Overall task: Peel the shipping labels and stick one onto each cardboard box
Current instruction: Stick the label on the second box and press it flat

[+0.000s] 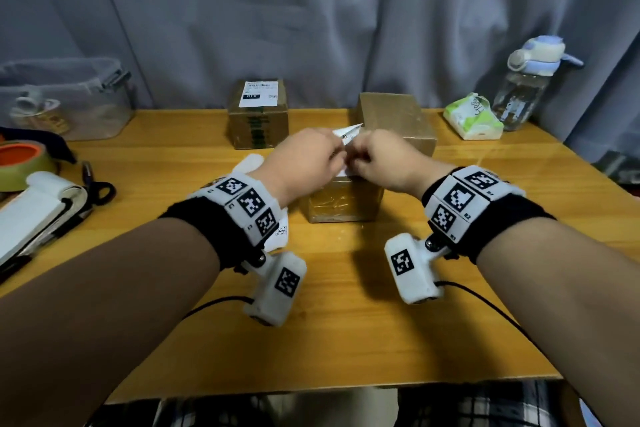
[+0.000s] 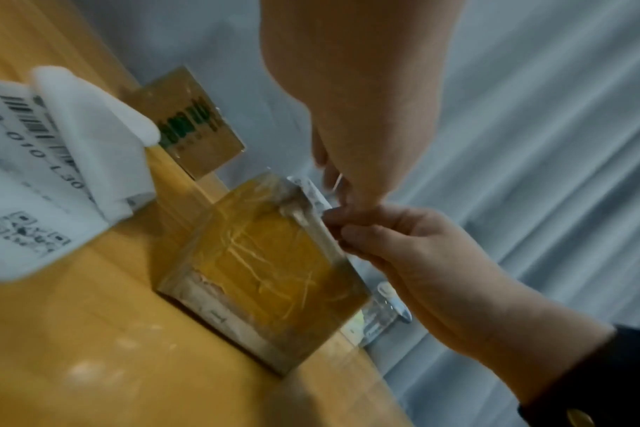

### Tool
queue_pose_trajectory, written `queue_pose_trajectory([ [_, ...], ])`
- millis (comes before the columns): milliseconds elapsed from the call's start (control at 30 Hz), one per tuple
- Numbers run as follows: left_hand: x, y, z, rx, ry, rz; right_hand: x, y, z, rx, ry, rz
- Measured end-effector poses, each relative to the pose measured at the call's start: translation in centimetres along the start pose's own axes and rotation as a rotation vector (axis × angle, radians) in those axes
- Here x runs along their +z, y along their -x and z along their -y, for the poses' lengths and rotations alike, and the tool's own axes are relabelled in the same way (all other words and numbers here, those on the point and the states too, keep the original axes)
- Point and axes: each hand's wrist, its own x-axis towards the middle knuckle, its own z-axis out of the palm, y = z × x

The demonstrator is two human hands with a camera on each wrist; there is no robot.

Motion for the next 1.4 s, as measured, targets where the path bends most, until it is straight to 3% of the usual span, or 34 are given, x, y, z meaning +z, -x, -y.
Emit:
queue_pose_trajectory([
  [100, 0.8, 1.1, 0.4, 0.033, -0.026, 0.111, -0.2, 1.3, -0.6, 0.0, 0.019, 0.055],
  [267, 0.6, 1.7, 3.1, -0.052, -0.059, 0.12, -1.6, 1.1, -1.7, 0.14, 0.067, 0.067],
  [400, 0.9, 0.5, 0.7, 0.042, -0.186, 0.188, -0.7, 0.2, -0.7, 0.117, 0.108, 0.123],
  [567, 0.7, 0.7, 2.6, 0.006, -0.107, 0.142, -0.9, 0.8, -1.6, 0.128, -0.045, 0.144],
  [700, 0.0, 0.8, 2.4, -0.004, -0.213, 0.142, -0.9, 0.3, -1.9, 0.186, 0.014, 0.122],
  [800, 0.4, 1.2, 0.6, 0.058, -0.161, 0.173, -0.4, 0.0, -0.8, 0.148, 0.081, 0.198],
  [967, -0.7, 2.5, 2.5, 0.056, -0.046, 0.157, -1.3, 1.0, -1.9, 0.154, -0.12, 0.198],
  [1200, 0.5, 2.2, 1.2, 0.102, -0.054, 0.12, 0.0, -0.1, -0.5, 0.136, 0.045, 0.257],
  [1300, 0.5, 3.2, 1.7, 0.069, 0.004, 0.131, 0.7, 0.3, -1.0, 0.123, -0.033, 0.221],
  [1400, 0.1, 4.1, 2.4, 0.05, 0.011, 0.128, 0.5, 0.9, -2.0, 0.139, -0.067, 0.089],
])
